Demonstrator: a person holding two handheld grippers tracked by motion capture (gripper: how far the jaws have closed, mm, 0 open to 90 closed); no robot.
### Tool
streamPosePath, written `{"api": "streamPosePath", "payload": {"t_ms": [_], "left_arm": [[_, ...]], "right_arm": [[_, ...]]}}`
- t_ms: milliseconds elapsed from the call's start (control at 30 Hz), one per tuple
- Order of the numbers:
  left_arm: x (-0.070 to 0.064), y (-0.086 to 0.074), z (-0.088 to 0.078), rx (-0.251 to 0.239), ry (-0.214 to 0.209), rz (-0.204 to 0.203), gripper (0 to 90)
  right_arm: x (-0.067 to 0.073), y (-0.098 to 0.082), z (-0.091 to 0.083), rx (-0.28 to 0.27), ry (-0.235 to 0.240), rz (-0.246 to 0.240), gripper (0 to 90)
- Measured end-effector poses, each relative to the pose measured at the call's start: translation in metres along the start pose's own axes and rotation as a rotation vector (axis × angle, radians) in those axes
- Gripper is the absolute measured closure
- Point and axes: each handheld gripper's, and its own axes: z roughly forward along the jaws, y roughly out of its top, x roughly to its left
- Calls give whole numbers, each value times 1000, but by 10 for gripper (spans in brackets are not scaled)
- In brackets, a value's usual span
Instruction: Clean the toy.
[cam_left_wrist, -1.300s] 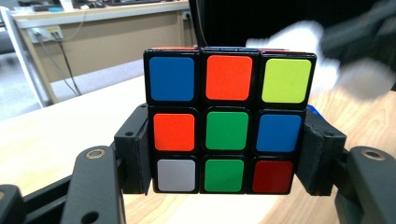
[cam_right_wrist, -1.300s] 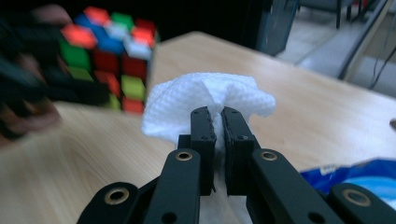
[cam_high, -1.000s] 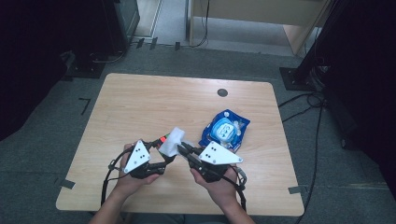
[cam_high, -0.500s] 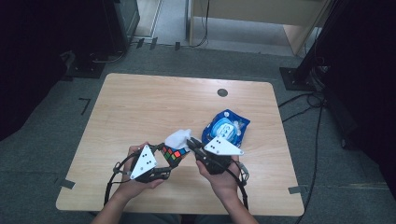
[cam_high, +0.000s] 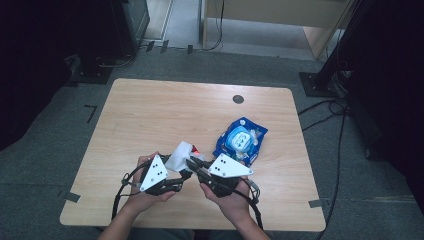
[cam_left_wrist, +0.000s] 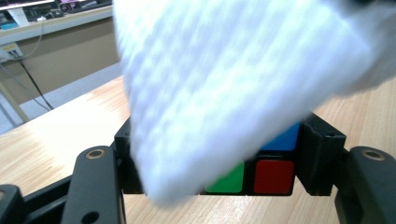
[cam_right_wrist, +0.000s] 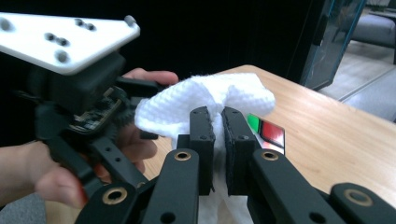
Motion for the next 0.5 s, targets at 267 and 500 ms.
{"api": "streamPosePath", "payload": {"t_ms": [267,500], "left_arm": [[3,0,-2,-6,-3,-1,340],[23,0,-16,-38,47,-46,340]], "right_arm": [[-34,-15,2,55,-123,106,850],[-60,-29,-2,117,-221,155,850]]}}
